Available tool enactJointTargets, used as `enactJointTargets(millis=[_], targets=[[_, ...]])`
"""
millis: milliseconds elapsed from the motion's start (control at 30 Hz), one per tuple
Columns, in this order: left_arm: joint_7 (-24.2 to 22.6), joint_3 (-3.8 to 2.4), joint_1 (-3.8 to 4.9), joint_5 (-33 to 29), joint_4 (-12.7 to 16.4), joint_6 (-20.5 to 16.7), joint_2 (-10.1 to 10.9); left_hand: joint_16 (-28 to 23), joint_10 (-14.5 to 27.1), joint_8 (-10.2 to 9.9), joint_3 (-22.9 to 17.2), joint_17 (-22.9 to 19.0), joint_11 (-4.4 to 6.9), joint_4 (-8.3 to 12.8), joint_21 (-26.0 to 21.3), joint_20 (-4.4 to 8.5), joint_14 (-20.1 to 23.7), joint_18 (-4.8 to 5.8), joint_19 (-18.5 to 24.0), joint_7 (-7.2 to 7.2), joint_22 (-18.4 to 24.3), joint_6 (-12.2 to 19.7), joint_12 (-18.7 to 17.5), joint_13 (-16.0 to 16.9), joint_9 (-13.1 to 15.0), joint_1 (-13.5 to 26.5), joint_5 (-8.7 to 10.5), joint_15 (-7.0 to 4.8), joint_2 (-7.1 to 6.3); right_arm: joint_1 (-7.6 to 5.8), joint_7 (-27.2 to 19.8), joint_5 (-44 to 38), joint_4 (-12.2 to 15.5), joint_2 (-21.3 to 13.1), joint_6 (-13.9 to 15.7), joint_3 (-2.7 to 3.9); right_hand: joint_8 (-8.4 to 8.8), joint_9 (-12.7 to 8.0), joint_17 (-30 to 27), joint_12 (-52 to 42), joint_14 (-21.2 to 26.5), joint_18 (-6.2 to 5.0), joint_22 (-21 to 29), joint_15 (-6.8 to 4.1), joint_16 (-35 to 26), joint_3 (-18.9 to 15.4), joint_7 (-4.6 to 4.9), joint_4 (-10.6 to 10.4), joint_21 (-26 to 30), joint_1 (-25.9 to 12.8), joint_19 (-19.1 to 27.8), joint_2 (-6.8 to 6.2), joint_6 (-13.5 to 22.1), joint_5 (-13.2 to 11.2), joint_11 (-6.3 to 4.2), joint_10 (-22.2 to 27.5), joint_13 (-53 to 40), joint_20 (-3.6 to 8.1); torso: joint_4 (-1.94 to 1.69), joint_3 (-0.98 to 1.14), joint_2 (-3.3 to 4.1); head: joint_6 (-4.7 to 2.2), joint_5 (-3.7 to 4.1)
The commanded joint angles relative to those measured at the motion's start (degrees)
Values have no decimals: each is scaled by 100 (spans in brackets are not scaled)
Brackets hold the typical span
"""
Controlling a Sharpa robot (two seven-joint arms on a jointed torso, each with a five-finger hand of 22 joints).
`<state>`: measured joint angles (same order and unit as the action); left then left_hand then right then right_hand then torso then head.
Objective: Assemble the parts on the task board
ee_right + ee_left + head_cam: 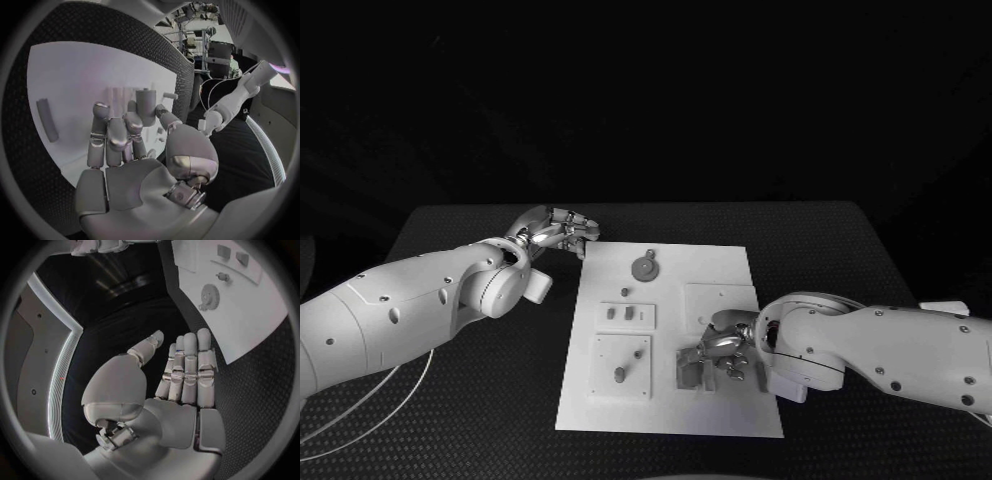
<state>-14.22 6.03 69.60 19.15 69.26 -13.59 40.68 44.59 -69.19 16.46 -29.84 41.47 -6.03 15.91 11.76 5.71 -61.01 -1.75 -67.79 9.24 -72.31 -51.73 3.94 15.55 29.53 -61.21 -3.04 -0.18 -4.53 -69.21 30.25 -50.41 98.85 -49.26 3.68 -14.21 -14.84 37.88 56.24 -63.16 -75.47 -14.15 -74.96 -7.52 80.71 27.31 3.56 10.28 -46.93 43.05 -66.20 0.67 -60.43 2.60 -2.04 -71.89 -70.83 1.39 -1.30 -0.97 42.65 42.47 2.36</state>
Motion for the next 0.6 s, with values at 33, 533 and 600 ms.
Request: enactJointTargets(millis=[33, 533, 600], targets=[[-36, -3, 4, -26, 18, 74, -4, -20, 40, 32, 18, 10, 4, 14, -32, 5, -41, -256, -35, 9, -7, -6, -1, -5, -3, 8, 7, 9, 12, 12, 21, -66, -8, 0, -44, -2, -27, 11, -6, -28, 7, -85, -98, -40, 26, 608, 68, 573, -12, -24, -27, 47, -99, 25, -4, -41, 1, 7, 6, 1, -2, 7, -8], [-35, -3, 4, -26, 26, 67, 9, -21, 42, 31, 20, 11, 3, 14, -35, 4, -40, -256, -35, 10, -10, -4, 0, -6, -3, 9, 7, 10, 11, 49, 39, -125, -63, 28, -97, -2, -17, 8, -20, -20, 11, -85, -97, -45, 30, 626, 67, 556, -10, -83, -34, 29, -96, 25, -5, -31, 7, 9, 6, 6, 1, 34, -11], [-33, -3, 4, -26, 26, 67, 11, -22, 42, 31, 20, 12, 3, 14, -35, 4, -40, -256, -35, 10, -10, -3, 0, -7, -4, 9, 7, 10, 12, 51, 40, -125, -58, 29, -115, -2, -15, 7, -25, -20, 12, -85, -97, -45, 30, 628, 67, 551, -10, -97, -35, 23, -97, 25, -6, -30, 8, 10, 5, 6, 2, 41, -19]])
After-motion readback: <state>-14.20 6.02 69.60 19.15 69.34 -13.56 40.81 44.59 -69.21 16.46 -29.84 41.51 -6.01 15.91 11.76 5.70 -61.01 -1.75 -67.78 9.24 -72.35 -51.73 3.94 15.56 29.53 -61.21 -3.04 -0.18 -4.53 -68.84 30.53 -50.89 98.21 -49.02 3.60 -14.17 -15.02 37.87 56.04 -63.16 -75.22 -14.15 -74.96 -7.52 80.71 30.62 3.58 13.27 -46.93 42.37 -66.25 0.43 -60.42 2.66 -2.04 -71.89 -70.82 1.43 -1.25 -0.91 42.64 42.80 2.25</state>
